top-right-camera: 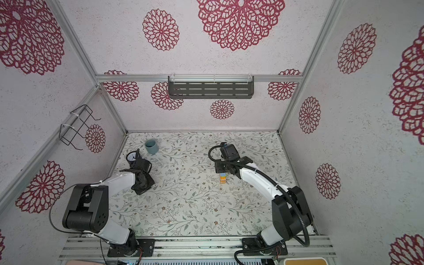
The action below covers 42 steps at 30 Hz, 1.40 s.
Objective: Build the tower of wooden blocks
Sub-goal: 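Grasp the yellow triangular block with the left gripper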
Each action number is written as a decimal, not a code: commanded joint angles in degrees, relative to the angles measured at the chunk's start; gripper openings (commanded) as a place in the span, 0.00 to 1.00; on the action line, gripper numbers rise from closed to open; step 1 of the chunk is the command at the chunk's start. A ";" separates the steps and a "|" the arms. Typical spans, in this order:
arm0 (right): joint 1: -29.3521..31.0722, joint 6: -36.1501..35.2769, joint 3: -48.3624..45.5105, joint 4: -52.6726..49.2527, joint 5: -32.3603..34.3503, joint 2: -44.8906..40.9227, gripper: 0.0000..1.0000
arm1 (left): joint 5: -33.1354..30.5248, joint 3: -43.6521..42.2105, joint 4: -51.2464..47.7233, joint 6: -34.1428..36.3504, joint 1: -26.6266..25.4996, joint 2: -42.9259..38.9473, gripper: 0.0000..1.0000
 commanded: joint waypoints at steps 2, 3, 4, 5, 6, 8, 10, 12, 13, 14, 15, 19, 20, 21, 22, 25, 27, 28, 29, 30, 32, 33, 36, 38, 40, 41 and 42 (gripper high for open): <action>-0.32 -0.91 0.29 0.45 -0.23 -1.64 0.60 | 0.55 3.14 2.14 0.47 0.98 2.92 0.00; -0.34 -0.90 0.25 0.48 -0.21 -1.55 0.60 | 0.54 3.81 2.14 0.56 1.02 3.54 0.00; -0.34 -0.88 0.23 0.47 -0.25 -1.47 0.60 | 0.49 4.67 2.05 0.51 1.15 4.25 0.00; -0.35 -0.93 0.18 0.47 -0.22 -1.38 0.60 | 0.29 5.40 2.05 0.57 1.13 4.96 0.00; -0.36 -0.89 0.23 0.36 -0.27 -1.38 0.60 | 0.16 6.02 2.04 0.57 1.21 5.52 0.00; -0.40 -0.91 0.33 0.30 -0.19 -1.29 0.60 | -0.21 7.38 2.01 0.57 1.31 6.85 0.00; -0.32 -0.92 0.31 0.23 -0.20 -1.33 0.60 | -0.78 8.56 1.77 0.57 1.41 7.89 0.00; -0.46 -0.98 0.44 0.23 -0.12 -1.21 0.60 | -1.41 9.48 1.31 0.48 1.41 8.30 0.00; -0.44 -1.00 0.42 0.14 -0.10 -1.20 0.60 | -1.75 9.83 1.26 0.32 1.45 8.23 0.00; -0.44 -0.95 0.42 0.19 -0.07 -1.22 0.60 | -1.99 10.01 1.34 0.30 1.42 7.93 0.00; -0.44 -1.01 0.42 0.22 -0.11 -1.21 0.60 | -2.25 10.19 1.35 0.26 1.37 7.58 0.00; -0.43 -1.01 0.53 0.16 -0.21 -1.17 0.60 | -2.90 11.93 -1.18 0.97 1.39 5.35 0.00; -0.46 -1.01 0.54 0.13 -0.36 -1.21 0.60 | -2.85 12.23 -1.95 1.22 1.37 4.33 0.00; -0.49 -0.97 0.53 0.12 -0.37 -1.21 0.60 | -2.64 12.33 -2.46 1.61 1.41 3.13 0.00; -0.50 -1.01 0.53 0.12 -0.29 -1.33 0.60 | -2.30 12.43 -3.02 2.02 1.42 1.65 0.04; -0.51 -0.98 0.42 0.29 -0.52 -1.38 0.60 | -2.00 12.26 -5.07 3.22 1.39 -2.79 0.33; -0.45 -0.91 0.30 0.48 -0.70 -1.45 0.60 | -2.19 12.26 -6.90 4.02 1.41 -4.74 0.50; -0.48 -0.90 0.24 0.62 -0.90 -1.46 0.61 | -2.50 12.34 -7.90 4.49 1.42 -5.46 0.53; -0.52 -0.87 0.17 0.79 -1.14 -1.54 0.61 | -2.90 12.26 -8.80 4.89 1.42 -5.96 0.54; -0.41 -0.88 0.08 0.87 -1.17 -1.62 0.62 | -3.30 12.11 -9.45 5.15 1.54 -6.24 0.55; -0.42 -0.77 -0.15 1.14 -1.32 -1.80 0.62 | -4.00 11.61 -10.55 5.89 1.67 -6.21 0.55; -0.42 -0.79 -0.21 1.28 -1.41 -2.02 0.63 | -4.08 11.24 -10.58 6.17 1.76 -6.09 0.55; -0.56 -0.79 -0.61 1.87 -1.59 -2.68 0.64 | -5.42 10.08 -10.22 6.84 2.03 -5.18 0.53; -0.57 -0.82 -0.78 1.95 -1.52 -3.17 0.65 | -5.58 9.63 -9.67 7.07 2.28 -4.07 0.50; -0.56 -0.84 -0.96 1.98 -1.44 -3.61 0.66 | -4.49 9.29 -8.63 7.29 2.71 -3.04 0.49; -0.57 -0.84 -1.06 1.97 -1.32 -3.79 0.66 | -4.26 9.31 -8.31 7.41 2.73 -2.60 0.49; -0.53 -0.77 -1.13 1.98 -1.30 -3.92 0.66 | -3.78 9.47 -7.85 7.63 2.95 -2.01 0.49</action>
